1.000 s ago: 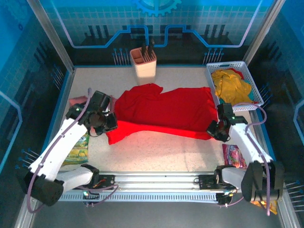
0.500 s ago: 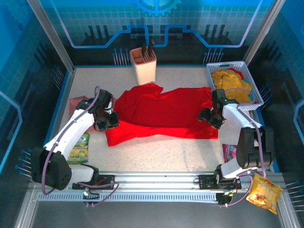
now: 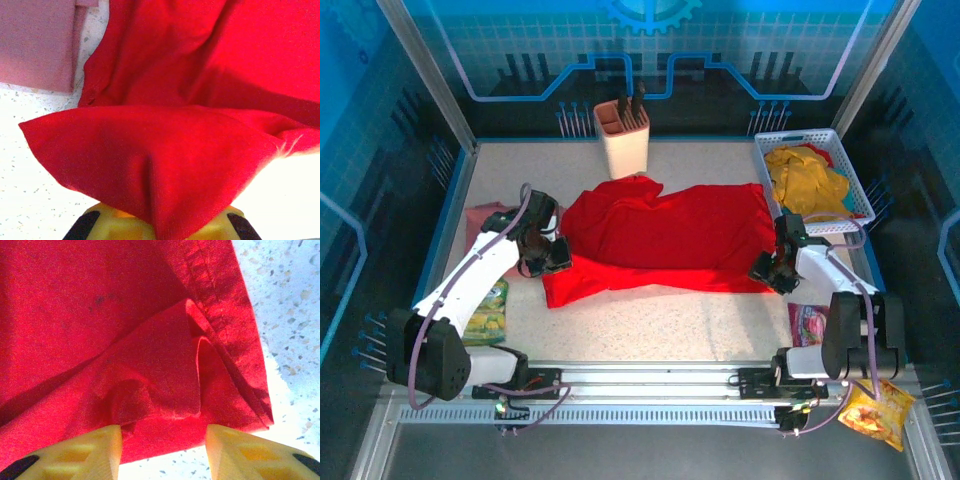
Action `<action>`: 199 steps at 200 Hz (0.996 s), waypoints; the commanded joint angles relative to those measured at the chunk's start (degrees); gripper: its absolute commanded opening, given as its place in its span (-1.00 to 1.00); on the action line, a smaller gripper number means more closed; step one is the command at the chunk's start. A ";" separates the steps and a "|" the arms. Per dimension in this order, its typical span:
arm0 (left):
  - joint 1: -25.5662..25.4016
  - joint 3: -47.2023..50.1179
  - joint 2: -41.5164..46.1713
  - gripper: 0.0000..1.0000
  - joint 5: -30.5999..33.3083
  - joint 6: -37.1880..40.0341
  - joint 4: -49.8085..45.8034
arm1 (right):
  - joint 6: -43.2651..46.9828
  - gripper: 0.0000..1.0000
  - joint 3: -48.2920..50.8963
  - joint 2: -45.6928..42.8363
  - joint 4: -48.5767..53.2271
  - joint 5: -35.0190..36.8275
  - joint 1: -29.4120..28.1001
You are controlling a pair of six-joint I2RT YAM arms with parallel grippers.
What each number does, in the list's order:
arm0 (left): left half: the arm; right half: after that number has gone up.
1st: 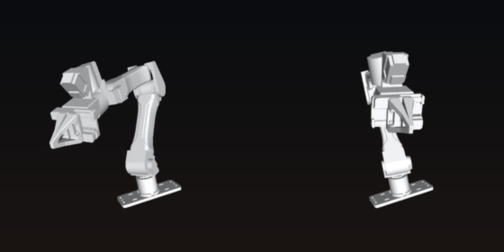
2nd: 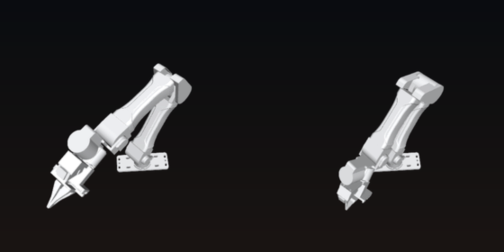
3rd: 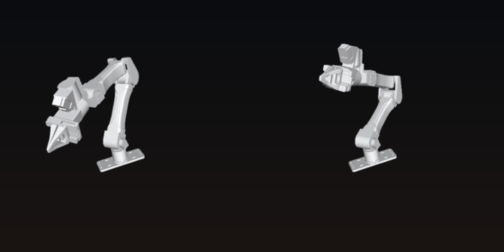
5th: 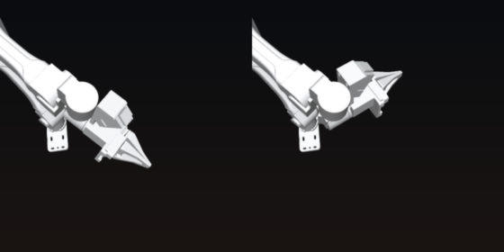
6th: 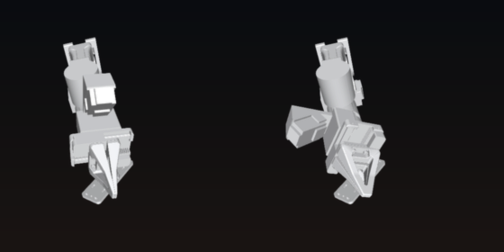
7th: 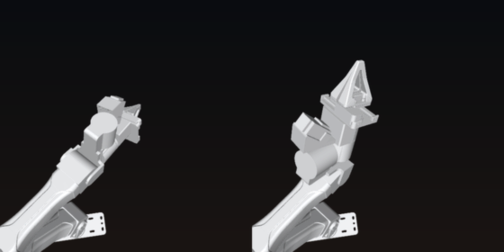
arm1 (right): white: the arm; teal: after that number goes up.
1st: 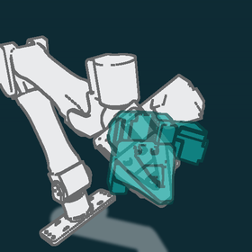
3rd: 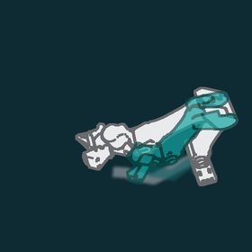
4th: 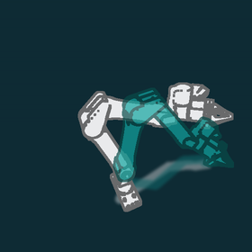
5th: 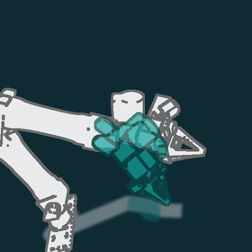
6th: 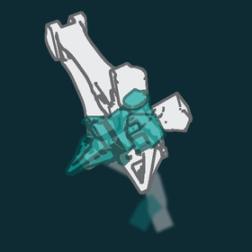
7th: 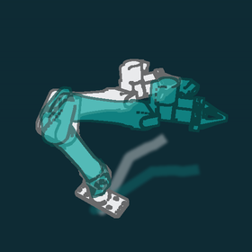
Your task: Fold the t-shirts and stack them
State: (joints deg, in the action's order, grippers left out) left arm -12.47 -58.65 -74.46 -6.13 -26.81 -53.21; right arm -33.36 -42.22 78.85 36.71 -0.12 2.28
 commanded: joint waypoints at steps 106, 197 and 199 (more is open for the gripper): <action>0.60 2.36 1.86 -1.00 -1.69 0.35 1.02 | 0.14 -0.43 -0.35 3.27 -4.24 0.20 2.11; 1.84 1.21 0.62 -1.00 -2.20 1.88 2.25 | 1.61 -1.00 -2.58 -2.33 -1.50 -0.60 2.67; 1.99 1.07 0.56 -1.00 -2.32 2.03 2.24 | 1.63 -1.00 -2.78 -2.55 -1.41 -0.83 2.67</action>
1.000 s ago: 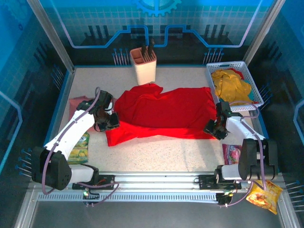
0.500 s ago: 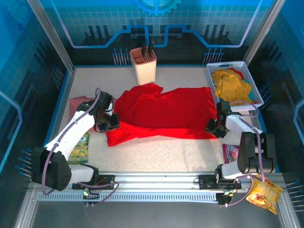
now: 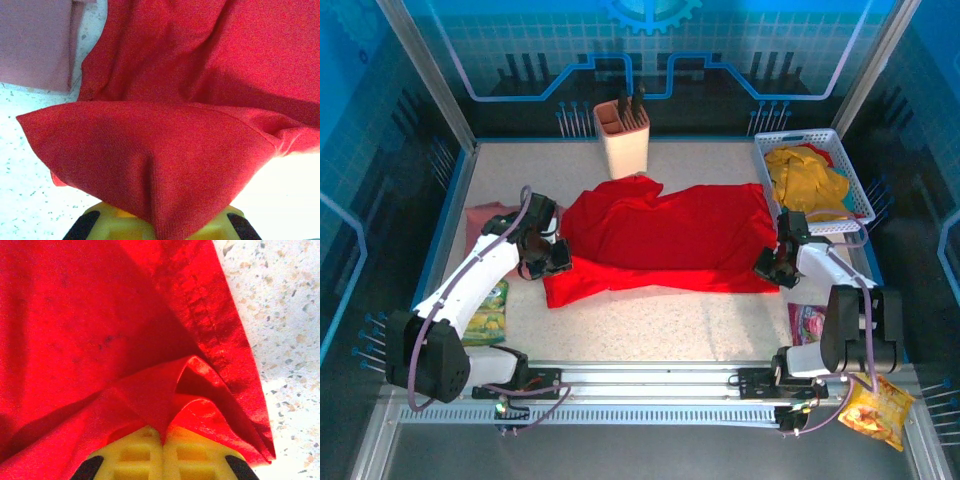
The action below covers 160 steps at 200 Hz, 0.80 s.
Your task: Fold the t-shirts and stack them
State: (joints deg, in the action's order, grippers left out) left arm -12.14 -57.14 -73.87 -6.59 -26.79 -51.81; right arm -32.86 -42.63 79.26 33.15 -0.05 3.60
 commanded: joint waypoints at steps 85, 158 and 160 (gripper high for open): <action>5.57 -24.37 0.31 -1.00 -0.74 7.56 -6.77 | 2.30 -1.00 -18.15 -18.03 9.54 -7.92 1.83; 5.99 -57.78 1.20 -1.00 3.79 12.17 -16.30 | 3.59 -1.00 -40.63 -25.08 11.19 -11.23 1.85; 5.99 -58.49 1.54 -1.00 3.63 12.26 -16.30 | 3.53 -1.00 -41.16 -25.22 11.16 -11.42 1.85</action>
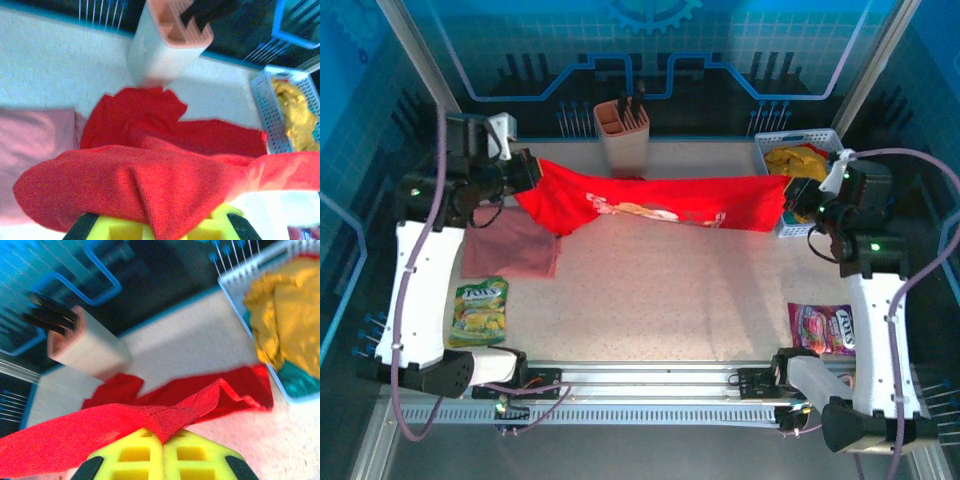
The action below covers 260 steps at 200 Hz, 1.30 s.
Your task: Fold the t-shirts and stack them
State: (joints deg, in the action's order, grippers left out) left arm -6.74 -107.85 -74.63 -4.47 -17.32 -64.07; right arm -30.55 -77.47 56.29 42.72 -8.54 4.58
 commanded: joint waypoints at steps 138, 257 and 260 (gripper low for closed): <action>0.59 -20.78 15.59 -1.00 -12.25 1.29 7.27 | 4.39 -1.00 -21.26 -15.11 9.54 2.98 0.84; 3.57 25.36 3.51 -1.00 -11.17 -4.88 35.70 | 0.93 -1.00 10.90 2.36 -12.34 0.93 0.83; 3.72 26.28 2.80 -1.00 -11.28 -5.18 36.43 | 0.88 -1.00 11.69 3.20 -13.63 0.97 0.84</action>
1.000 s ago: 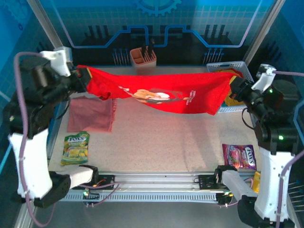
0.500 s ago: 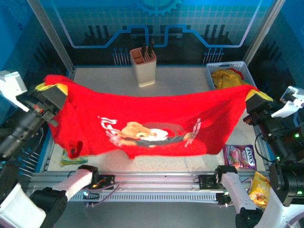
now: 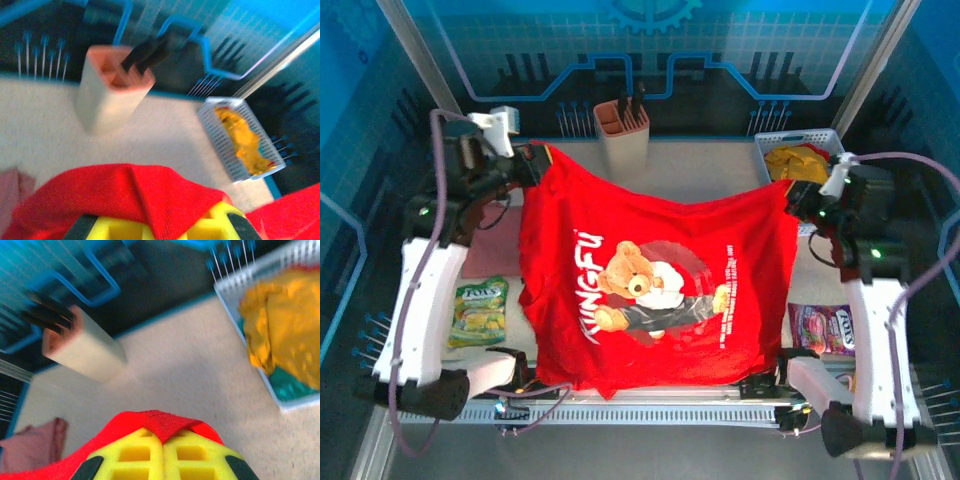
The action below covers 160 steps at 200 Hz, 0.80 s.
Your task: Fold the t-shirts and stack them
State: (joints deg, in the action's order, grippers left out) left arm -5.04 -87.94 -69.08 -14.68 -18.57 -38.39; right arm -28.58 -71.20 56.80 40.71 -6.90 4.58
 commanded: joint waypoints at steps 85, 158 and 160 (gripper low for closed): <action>4.65 -0.33 -35.46 -1.00 -7.23 -10.46 17.34 | 0.07 -1.00 2.73 34.53 -29.67 -3.93 1.17; 4.87 0.26 -36.86 -1.00 -6.63 -11.23 14.39 | 1.20 -1.00 1.09 41.54 -29.00 -5.01 2.58; 4.93 0.34 -36.88 -1.00 -6.65 -11.34 14.22 | 1.19 -1.00 1.00 41.64 -28.66 -4.98 2.62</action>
State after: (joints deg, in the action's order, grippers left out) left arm -0.91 -88.01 -108.05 -19.86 -28.64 -22.90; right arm -28.36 -68.60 96.84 12.40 -11.07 6.02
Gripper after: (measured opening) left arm 0.057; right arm 0.060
